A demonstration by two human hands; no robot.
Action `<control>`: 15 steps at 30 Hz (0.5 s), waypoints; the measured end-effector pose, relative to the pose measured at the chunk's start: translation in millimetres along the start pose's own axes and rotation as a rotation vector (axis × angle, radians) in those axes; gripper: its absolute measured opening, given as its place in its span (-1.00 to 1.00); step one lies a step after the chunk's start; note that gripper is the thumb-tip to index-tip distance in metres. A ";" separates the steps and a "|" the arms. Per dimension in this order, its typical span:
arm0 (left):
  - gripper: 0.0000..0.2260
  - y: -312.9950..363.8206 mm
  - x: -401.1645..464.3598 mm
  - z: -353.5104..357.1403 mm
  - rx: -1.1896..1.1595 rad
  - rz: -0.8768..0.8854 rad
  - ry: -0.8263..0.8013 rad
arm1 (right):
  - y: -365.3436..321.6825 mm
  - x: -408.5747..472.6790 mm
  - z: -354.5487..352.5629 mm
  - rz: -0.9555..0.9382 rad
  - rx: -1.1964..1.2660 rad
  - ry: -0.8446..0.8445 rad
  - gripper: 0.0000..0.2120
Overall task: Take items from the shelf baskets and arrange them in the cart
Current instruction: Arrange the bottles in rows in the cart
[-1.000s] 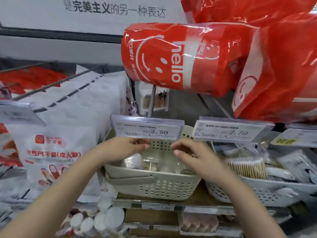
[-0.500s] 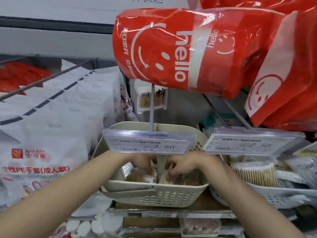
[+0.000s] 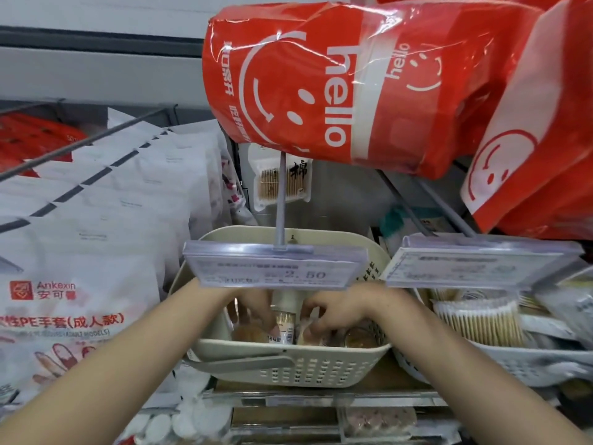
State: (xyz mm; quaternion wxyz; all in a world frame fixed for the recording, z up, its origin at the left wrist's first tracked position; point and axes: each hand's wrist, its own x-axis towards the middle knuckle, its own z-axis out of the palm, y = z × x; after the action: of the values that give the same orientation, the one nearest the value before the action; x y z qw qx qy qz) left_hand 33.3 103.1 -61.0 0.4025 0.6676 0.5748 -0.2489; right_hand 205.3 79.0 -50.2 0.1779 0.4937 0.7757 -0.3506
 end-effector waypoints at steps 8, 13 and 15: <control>-0.58 5.0 -4.1 10.2 0.068 -0.218 -0.130 | -0.6 -1.1 0.4 -0.027 0.000 -0.019 -0.59; -0.84 -1.0 -7.5 3.1 0.089 -0.144 -0.148 | -0.2 0.2 -1.6 -0.009 0.005 -0.011 -0.63; -0.88 -5.0 -12.6 -1.2 0.086 -0.085 -0.134 | -0.9 -0.6 -2.6 -0.017 -0.026 0.011 -0.50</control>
State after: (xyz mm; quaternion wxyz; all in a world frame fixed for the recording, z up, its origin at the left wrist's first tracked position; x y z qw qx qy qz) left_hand 25.6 97.0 -51.6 0.3999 0.6412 0.5632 -0.3343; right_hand 204.9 80.2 -47.7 0.1770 0.4868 0.7853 -0.3392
